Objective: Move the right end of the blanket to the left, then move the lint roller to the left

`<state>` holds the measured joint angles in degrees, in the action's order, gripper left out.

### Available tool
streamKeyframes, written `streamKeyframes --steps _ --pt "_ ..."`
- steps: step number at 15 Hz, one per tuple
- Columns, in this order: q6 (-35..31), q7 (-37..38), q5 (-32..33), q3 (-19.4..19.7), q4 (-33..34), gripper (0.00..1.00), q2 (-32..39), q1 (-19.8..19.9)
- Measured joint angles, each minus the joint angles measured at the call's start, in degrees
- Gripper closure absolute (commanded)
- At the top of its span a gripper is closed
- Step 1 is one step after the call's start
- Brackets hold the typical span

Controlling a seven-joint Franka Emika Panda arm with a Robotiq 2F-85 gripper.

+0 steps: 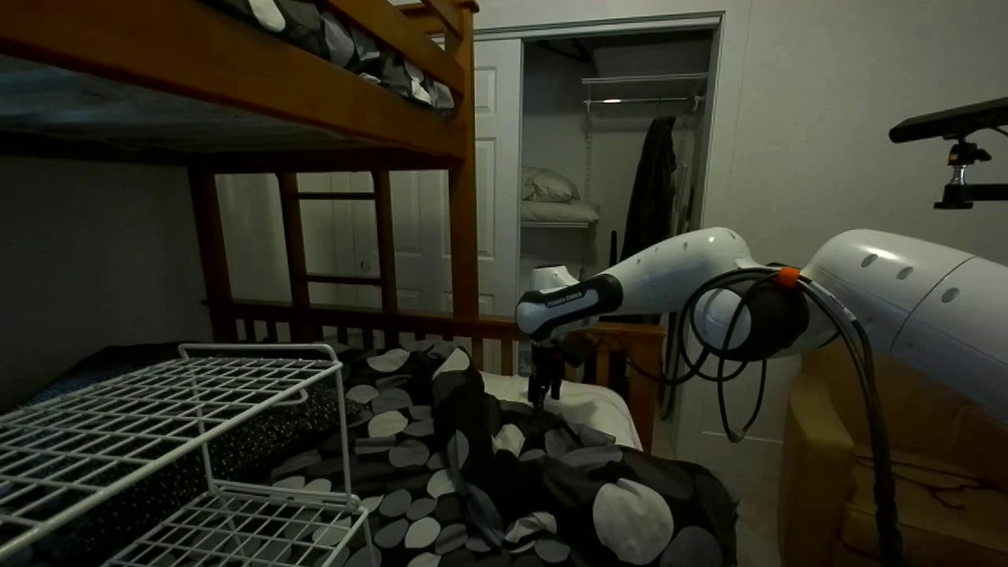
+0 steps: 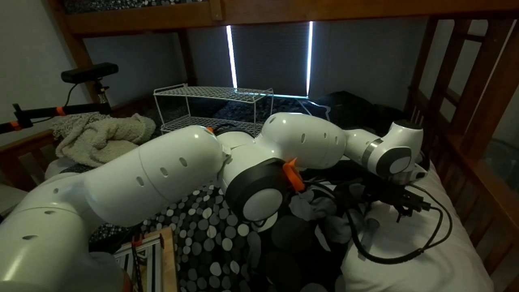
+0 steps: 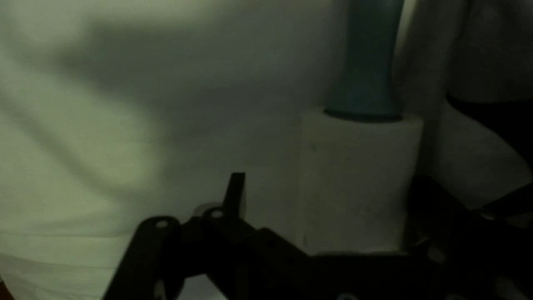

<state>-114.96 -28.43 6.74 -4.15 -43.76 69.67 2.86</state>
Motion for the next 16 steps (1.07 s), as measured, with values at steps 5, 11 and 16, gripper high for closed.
streamKeyframes --steps 5,11,16 --pt "1.35 0.05 -0.49 -0.54 0.89 0.33 1.32 -0.18" --pt "4.83 0.26 -1.06 -1.59 2.85 0.62 1.87 -0.34" --pt "5.59 0.38 -1.11 -1.59 4.14 0.62 2.03 -0.34"
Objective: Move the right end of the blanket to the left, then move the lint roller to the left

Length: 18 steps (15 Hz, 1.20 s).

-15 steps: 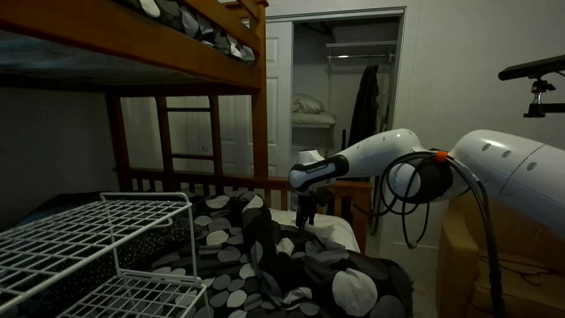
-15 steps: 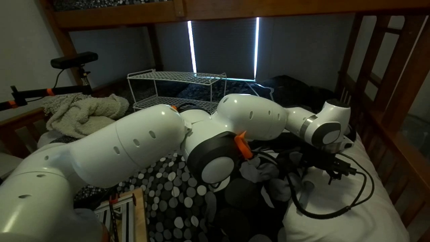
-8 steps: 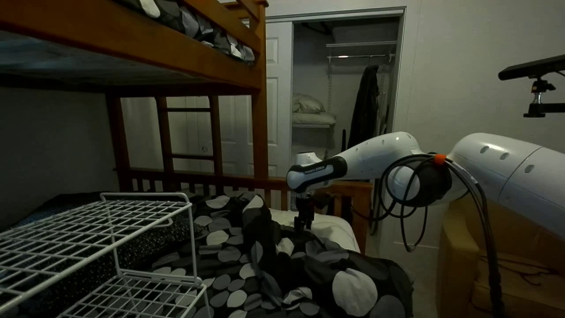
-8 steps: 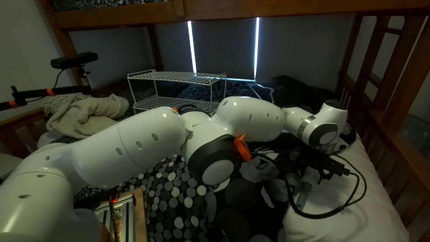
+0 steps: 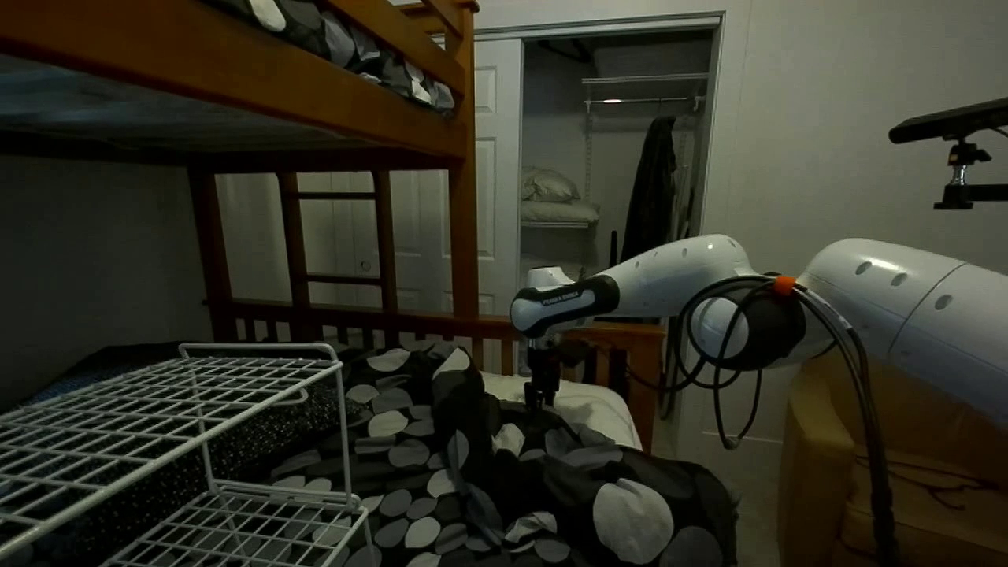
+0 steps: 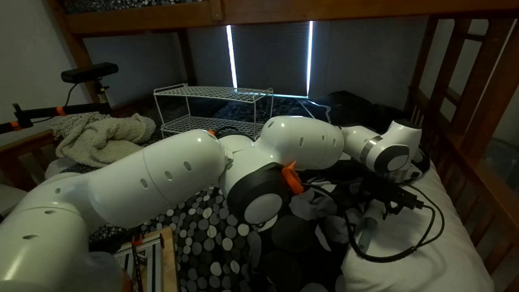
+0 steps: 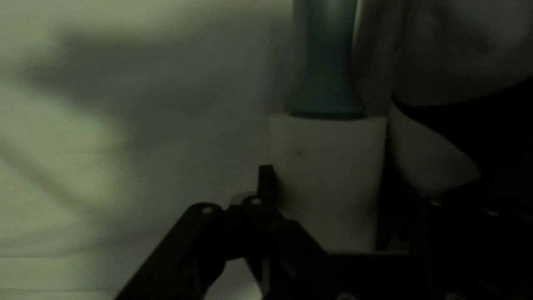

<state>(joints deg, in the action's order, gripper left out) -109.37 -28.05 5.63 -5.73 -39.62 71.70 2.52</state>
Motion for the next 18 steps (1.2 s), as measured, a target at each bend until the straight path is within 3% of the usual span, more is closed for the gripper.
streamKeyframes --steps 9,18 --pt "2.30 2.21 0.60 0.43 2.04 0.62 -7.55 -1.80" --pt "19.38 11.31 -0.06 -0.59 0.85 0.62 -11.16 -9.24"
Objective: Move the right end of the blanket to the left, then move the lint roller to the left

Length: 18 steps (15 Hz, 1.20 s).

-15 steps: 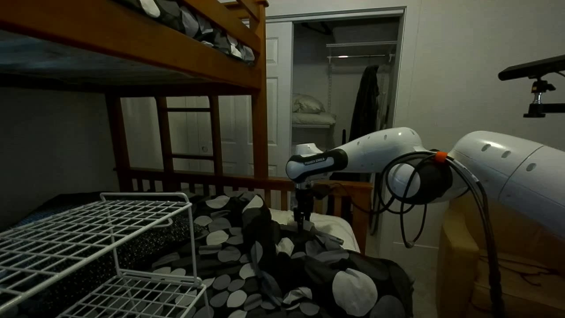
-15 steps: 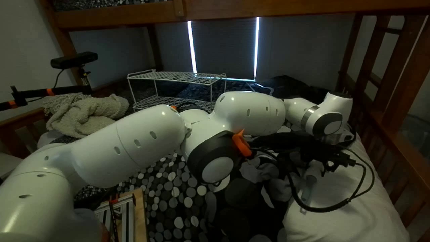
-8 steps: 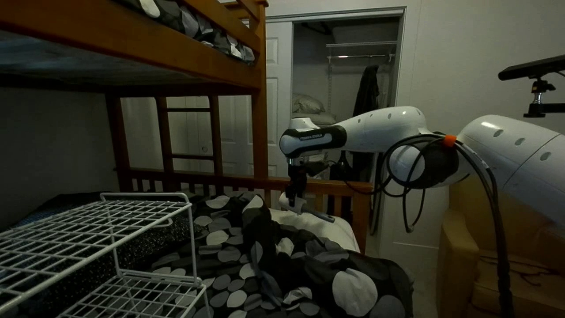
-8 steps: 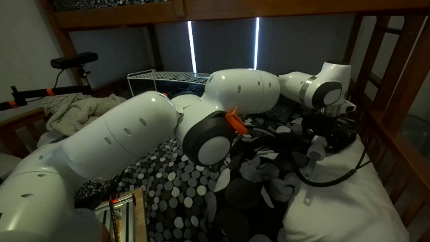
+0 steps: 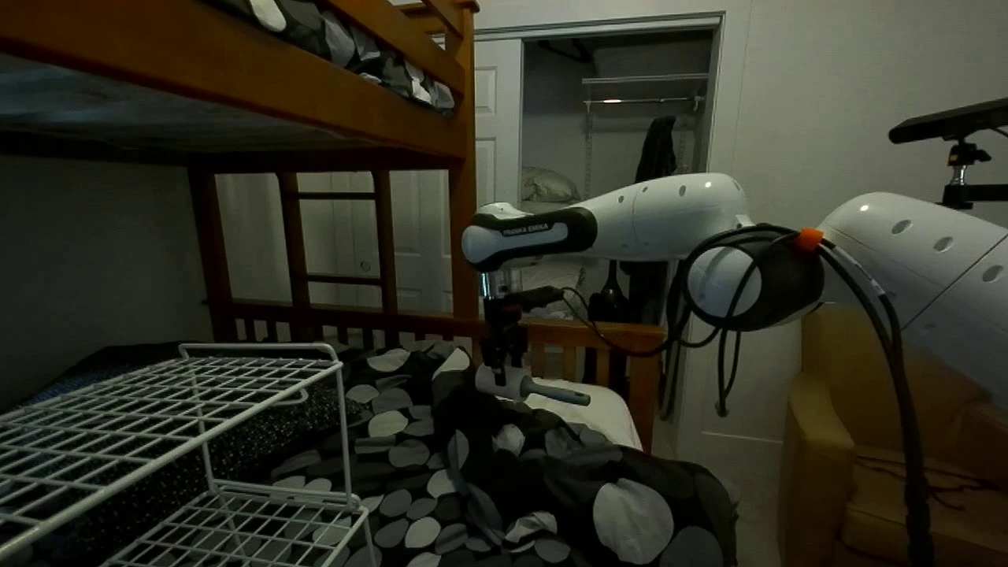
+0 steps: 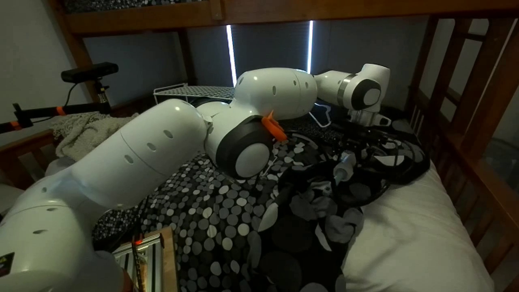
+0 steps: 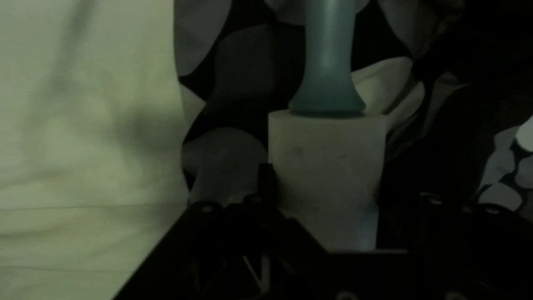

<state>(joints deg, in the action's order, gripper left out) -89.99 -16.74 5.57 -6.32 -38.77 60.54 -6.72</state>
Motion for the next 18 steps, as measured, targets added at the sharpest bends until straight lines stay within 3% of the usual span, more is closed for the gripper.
streamKeyframes --steps 6,7,10,11,12,18 --pt "3.99 1.44 -0.56 -2.61 -2.17 0.62 0.05 -3.25" --pt "4.00 2.05 -0.58 -2.88 -2.49 0.12 0.06 -3.65" --pt "3.82 3.24 -0.58 -3.02 -3.18 0.04 0.06 -4.47" --pt "3.57 3.57 -0.58 -3.02 -3.29 0.06 0.07 -4.54" --pt "3.23 3.90 -0.57 -3.01 -3.29 0.00 0.06 -4.52" --pt "-1.58 4.39 -1.20 -3.13 -2.89 0.00 -1.59 -2.96"
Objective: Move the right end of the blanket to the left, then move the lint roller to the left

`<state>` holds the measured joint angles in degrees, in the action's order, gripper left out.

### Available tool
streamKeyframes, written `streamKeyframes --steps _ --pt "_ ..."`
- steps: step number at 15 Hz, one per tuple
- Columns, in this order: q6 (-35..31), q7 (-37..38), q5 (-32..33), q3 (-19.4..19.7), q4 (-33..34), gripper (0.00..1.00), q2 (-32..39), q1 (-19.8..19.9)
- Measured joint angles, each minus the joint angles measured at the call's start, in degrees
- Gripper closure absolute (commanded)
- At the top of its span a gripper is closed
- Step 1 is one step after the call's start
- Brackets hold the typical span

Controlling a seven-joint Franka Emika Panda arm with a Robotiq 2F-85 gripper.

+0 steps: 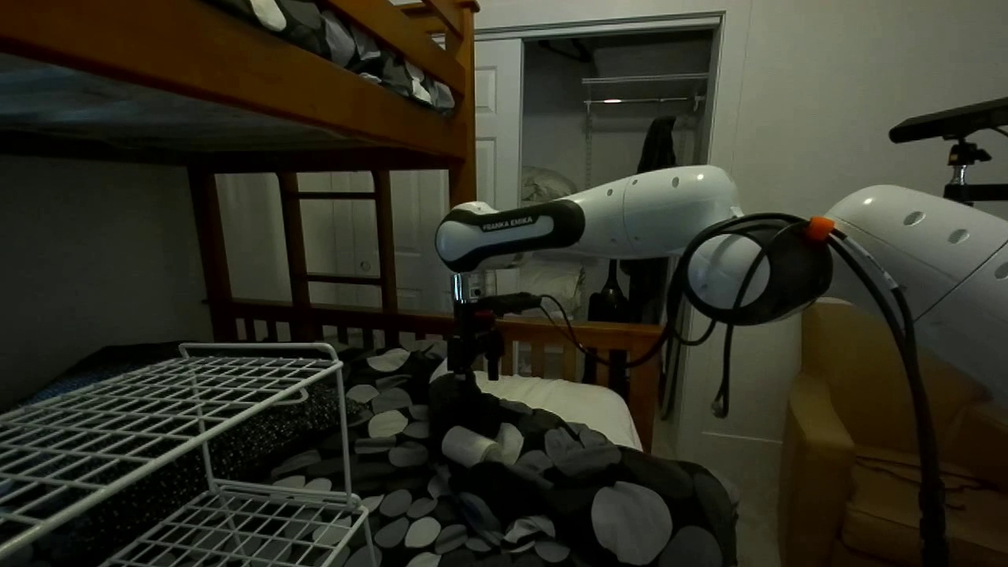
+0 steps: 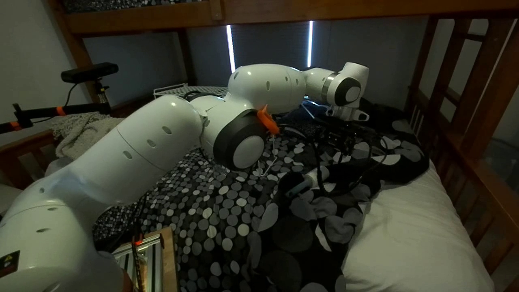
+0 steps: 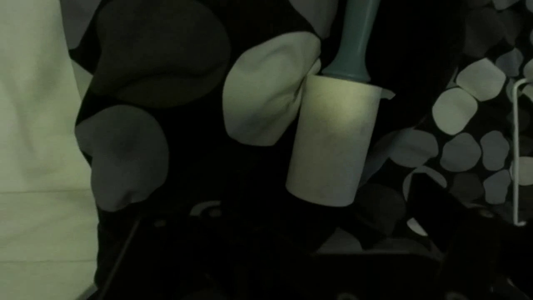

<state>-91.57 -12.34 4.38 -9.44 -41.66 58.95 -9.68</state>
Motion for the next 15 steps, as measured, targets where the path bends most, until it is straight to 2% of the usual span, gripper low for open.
streamKeyframes --steps 6,10,15 --pt "-3.19 -1.49 -1.18 -1.51 -0.89 0.00 -5.73 1.84" --pt "-5.85 -2.66 -1.27 -2.41 -4.02 0.00 -9.73 2.25" --pt "-6.21 -2.78 -1.27 -2.48 -5.52 0.00 -10.34 2.39"
